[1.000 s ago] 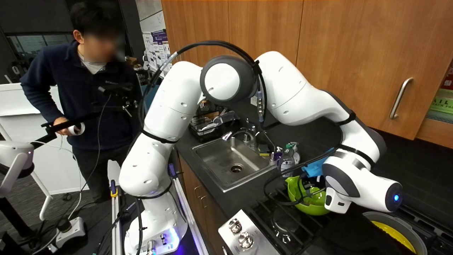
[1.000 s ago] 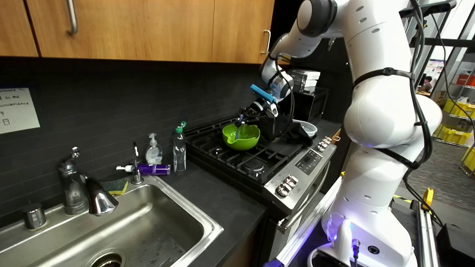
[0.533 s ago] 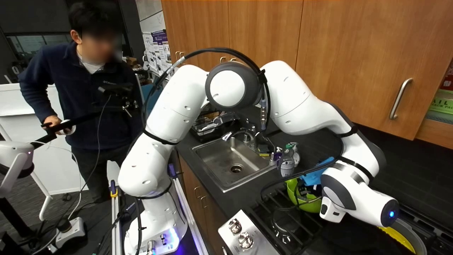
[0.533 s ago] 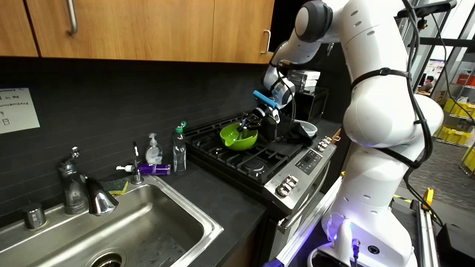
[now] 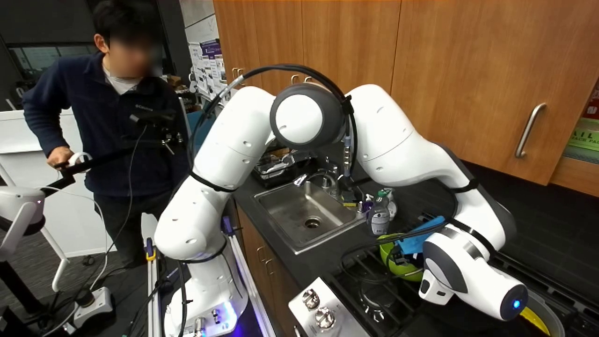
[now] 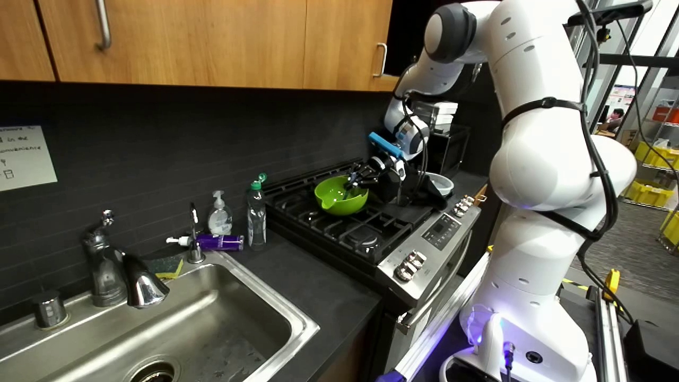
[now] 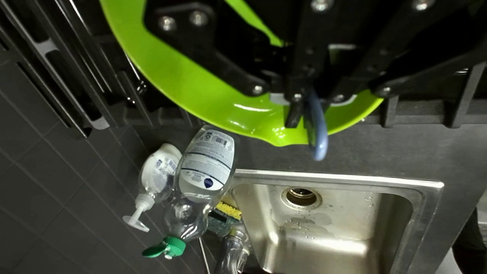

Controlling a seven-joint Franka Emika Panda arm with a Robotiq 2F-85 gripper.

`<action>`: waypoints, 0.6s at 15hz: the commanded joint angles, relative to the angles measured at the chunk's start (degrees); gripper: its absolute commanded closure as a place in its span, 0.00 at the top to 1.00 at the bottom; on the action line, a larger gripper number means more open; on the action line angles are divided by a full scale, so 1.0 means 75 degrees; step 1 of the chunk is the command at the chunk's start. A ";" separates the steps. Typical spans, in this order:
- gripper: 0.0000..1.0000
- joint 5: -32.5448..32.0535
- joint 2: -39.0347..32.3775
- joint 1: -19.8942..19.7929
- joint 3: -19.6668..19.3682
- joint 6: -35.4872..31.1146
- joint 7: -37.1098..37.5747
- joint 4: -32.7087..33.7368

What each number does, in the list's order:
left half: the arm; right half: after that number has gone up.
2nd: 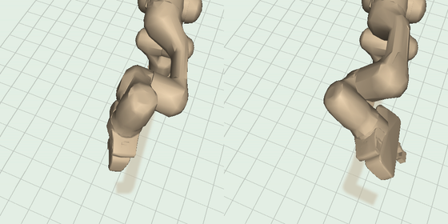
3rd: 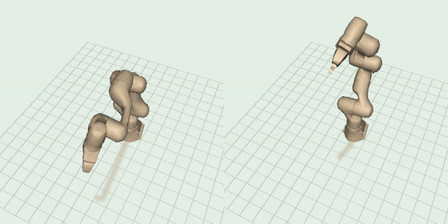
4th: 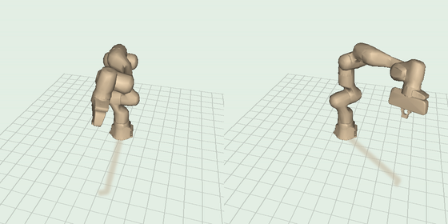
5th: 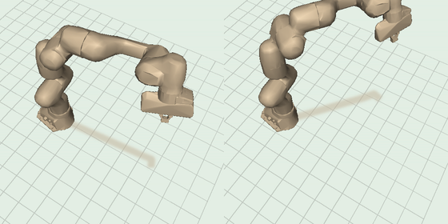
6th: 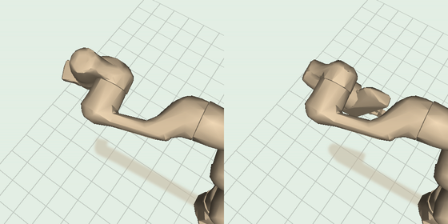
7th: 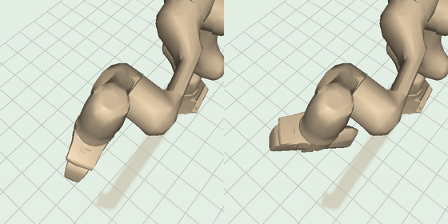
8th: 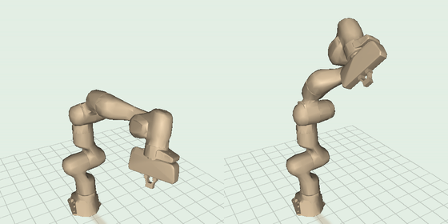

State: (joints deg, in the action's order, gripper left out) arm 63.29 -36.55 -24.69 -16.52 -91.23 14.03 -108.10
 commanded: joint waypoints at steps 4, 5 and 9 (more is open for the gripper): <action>0.01 0.0253 0.0143 -0.0026 -0.0312 -0.0098 -0.0154 -0.0505; 0.01 0.0269 0.0130 -0.0032 -0.0345 -0.0109 -0.0148 -0.0517; 0.01 0.0289 0.0053 -0.0096 -0.0497 -0.0078 -0.0029 -0.0353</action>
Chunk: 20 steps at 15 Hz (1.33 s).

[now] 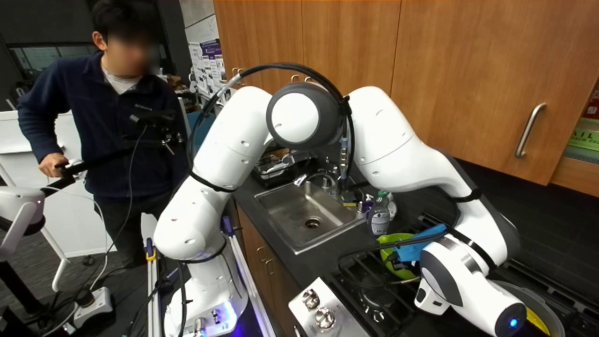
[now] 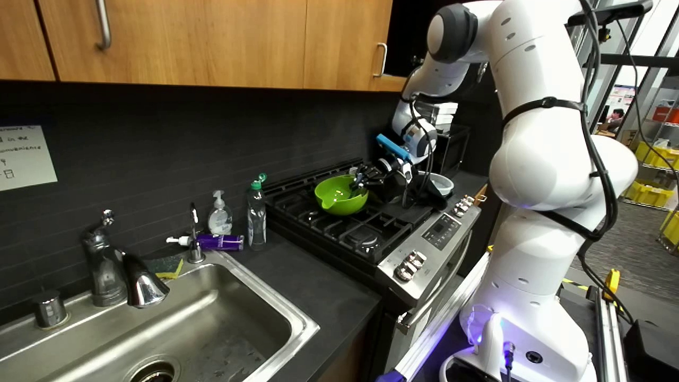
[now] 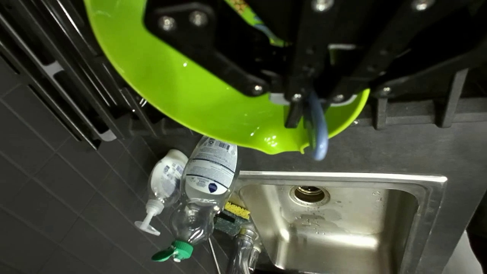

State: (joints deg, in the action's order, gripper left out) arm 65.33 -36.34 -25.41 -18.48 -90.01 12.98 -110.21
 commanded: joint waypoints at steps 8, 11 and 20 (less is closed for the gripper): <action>0.01 -0.0145 0.0337 0.0075 -0.0468 -0.0591 0.0191 0.0276; 0.01 -0.0149 0.0435 0.0150 -0.0381 -0.0681 0.0103 0.0251; 0.01 -0.0116 0.0686 0.0443 0.0114 -0.0423 -0.0436 0.0339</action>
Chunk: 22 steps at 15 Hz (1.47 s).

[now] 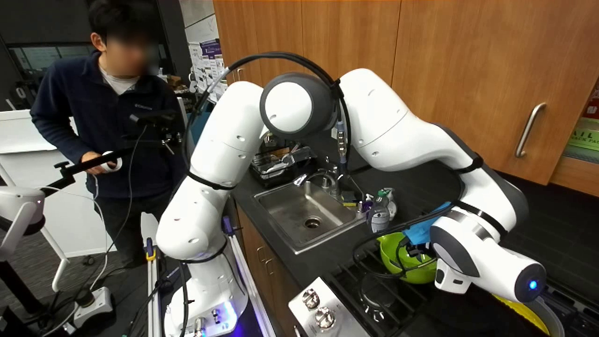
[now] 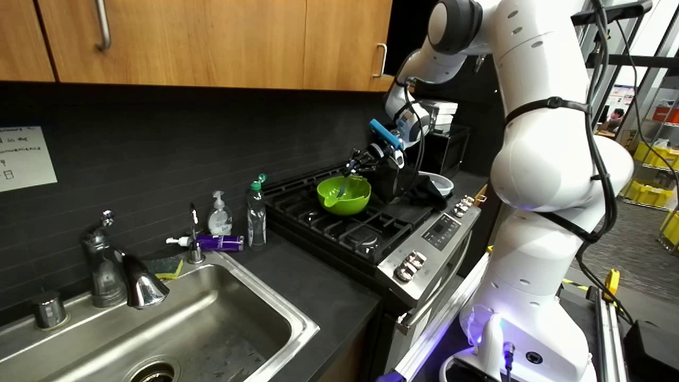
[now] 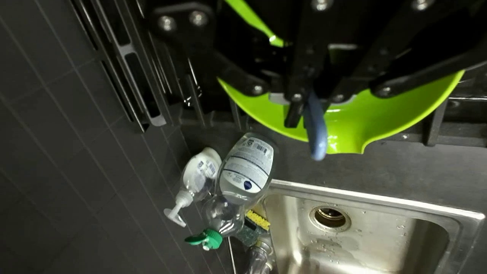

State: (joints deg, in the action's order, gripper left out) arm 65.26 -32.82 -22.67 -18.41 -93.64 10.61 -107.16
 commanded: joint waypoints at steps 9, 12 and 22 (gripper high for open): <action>0.01 0.0069 -0.0068 0.0026 0.0294 0.0407 -0.0464 -0.0192; 0.01 0.0103 -0.0183 -0.0013 0.0287 0.0501 -0.0560 -0.0224; 0.01 0.0153 -0.0500 -0.0356 0.0111 0.0547 -0.0580 -0.0373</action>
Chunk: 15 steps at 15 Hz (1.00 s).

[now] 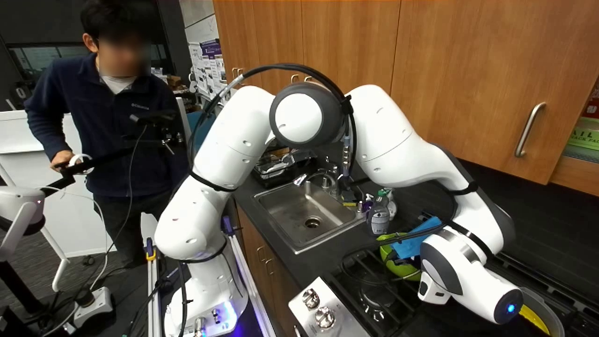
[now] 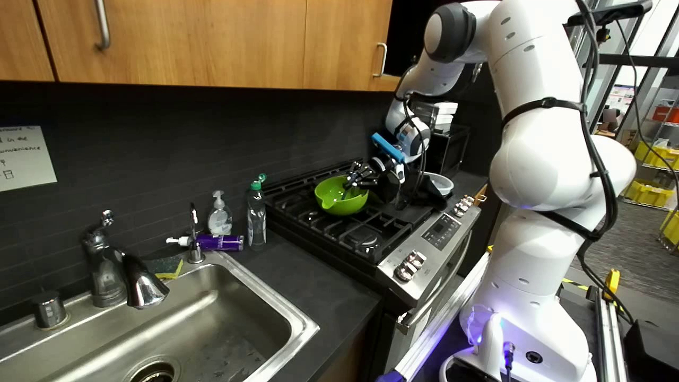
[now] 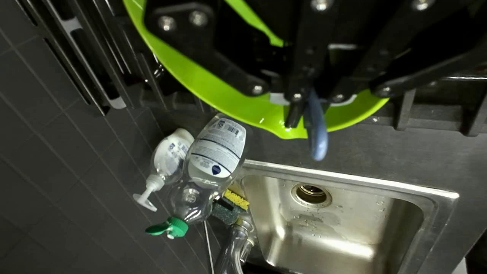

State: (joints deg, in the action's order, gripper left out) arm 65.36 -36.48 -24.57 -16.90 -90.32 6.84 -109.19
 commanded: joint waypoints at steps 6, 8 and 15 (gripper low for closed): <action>0.01 0.0116 -0.0008 -0.0261 -0.0146 0.0201 -0.0047 -0.0093; 0.01 0.0098 -0.0004 -0.0264 -0.0158 0.0198 -0.0028 -0.0076; 0.01 0.0068 0.0023 -0.0238 -0.0251 0.0066 0.0054 -0.0085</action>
State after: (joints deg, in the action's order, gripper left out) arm 65.42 -36.68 -26.89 -17.42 -88.84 6.70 -109.48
